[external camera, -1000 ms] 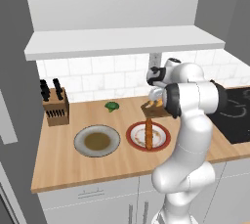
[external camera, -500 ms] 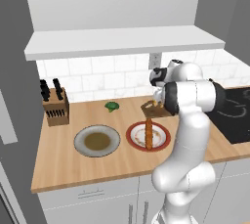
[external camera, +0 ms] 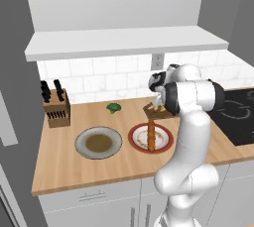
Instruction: From the different types of pastries on the counter, select a croissant and place it on the cutting board. Then retrieve a jar of jam from the cabinet and place it alongside the croissant on the cutting board.
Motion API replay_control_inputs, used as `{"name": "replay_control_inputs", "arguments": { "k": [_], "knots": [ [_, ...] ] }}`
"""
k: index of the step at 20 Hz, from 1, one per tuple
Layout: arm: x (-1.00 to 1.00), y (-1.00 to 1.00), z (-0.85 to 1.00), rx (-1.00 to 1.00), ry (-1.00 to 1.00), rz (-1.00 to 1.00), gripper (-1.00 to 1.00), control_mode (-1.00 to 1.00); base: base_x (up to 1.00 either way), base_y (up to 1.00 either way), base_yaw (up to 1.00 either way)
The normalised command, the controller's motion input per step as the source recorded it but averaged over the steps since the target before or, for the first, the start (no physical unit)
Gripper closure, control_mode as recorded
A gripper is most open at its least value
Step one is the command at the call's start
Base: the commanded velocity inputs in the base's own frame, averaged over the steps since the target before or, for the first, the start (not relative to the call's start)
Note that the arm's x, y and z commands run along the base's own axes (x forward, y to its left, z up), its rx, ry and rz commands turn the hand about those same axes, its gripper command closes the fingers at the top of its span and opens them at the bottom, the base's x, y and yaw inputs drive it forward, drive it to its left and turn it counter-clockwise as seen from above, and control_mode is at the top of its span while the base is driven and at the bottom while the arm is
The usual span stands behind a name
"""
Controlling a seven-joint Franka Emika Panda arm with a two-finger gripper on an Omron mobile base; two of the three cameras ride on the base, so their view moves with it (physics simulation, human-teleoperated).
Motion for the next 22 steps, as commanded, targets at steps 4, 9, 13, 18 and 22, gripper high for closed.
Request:
{"name": "replay_control_inputs", "arguments": {
  "k": [4, 9, 13, 18, 22],
  "knots": [
    [0.23, -0.23, 0.00, 0.00, -0.02, 0.08, 1.00, -1.00, 0.00, 0.00, 0.00],
    [0.01, 0.00, -0.02, 0.00, 0.00, 0.00, 1.00, -1.00, 0.00, 0.00, 0.00],
    [0.05, 0.00, -0.54, -0.02, 0.00, 0.00, 1.00, -1.00, 0.00, 0.00, 0.00],
    [0.26, -0.01, -0.15, 0.00, 0.00, 0.00, 1.00, -1.00, 0.00, 0.00, 0.00],
    [0.30, 0.00, 0.00, 0.00, 0.00, 0.00, 1.00, -1.00, 0.00, 0.00, 0.00]
  ]
}}
